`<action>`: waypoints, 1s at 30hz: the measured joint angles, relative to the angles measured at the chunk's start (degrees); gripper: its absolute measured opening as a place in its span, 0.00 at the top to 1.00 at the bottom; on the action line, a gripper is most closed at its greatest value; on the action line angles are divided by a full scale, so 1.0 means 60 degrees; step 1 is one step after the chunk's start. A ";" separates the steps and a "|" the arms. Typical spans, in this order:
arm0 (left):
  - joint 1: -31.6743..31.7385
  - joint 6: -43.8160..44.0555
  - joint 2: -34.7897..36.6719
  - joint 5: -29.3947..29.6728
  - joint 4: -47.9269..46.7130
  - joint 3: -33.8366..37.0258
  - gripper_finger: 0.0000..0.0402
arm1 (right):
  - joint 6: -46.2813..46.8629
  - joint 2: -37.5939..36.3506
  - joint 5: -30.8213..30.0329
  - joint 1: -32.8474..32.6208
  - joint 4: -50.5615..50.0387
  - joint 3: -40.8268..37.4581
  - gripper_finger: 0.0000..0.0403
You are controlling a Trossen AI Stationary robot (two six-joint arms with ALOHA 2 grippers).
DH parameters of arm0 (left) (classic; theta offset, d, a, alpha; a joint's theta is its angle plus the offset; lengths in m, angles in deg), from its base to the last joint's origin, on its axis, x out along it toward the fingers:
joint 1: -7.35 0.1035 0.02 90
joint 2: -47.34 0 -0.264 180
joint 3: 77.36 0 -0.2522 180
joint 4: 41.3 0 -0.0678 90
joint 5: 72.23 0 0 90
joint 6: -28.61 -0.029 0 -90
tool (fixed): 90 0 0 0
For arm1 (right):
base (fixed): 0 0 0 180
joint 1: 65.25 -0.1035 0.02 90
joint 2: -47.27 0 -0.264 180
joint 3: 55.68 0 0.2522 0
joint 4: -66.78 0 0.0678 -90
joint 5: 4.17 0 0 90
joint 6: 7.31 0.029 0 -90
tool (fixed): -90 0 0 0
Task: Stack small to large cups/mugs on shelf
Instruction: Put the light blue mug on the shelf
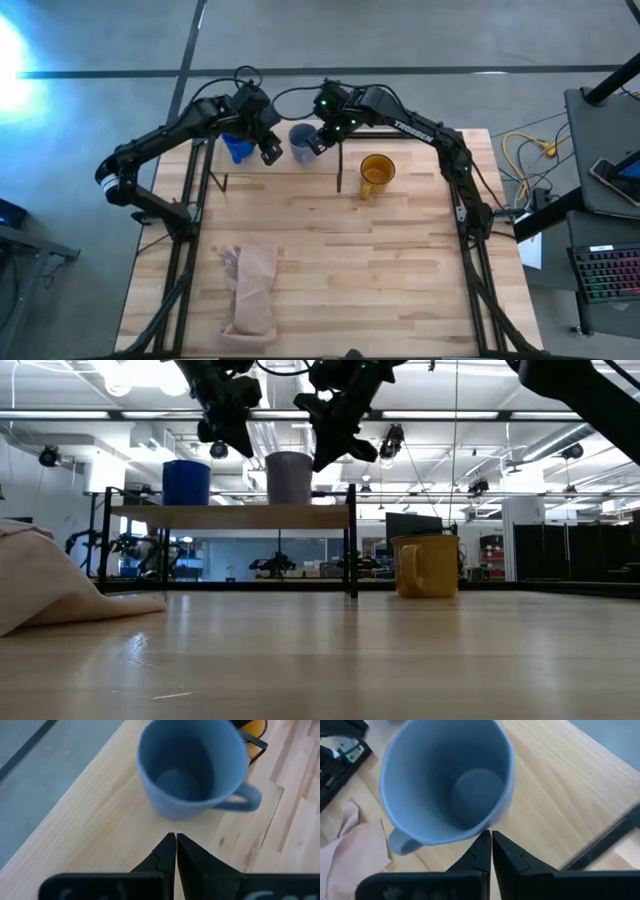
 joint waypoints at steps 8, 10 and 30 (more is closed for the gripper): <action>0.0000 0.0109 0.0040 0.0009 -0.0203 0.0005 1.00 | -0.0072 0.0051 0.0095 -0.0072 0.0479 -0.0011 0.98; 0.0000 0.0109 0.0040 0.0037 -0.0350 0.0020 1.00 | -0.0079 0.0055 0.0211 -0.0069 0.0622 -0.0011 0.98; 0.0019 -0.0089 0.0910 0.0462 -0.0251 -0.0052 0.98 | -0.0384 0.0059 0.0456 -0.0109 0.0757 -0.0011 0.95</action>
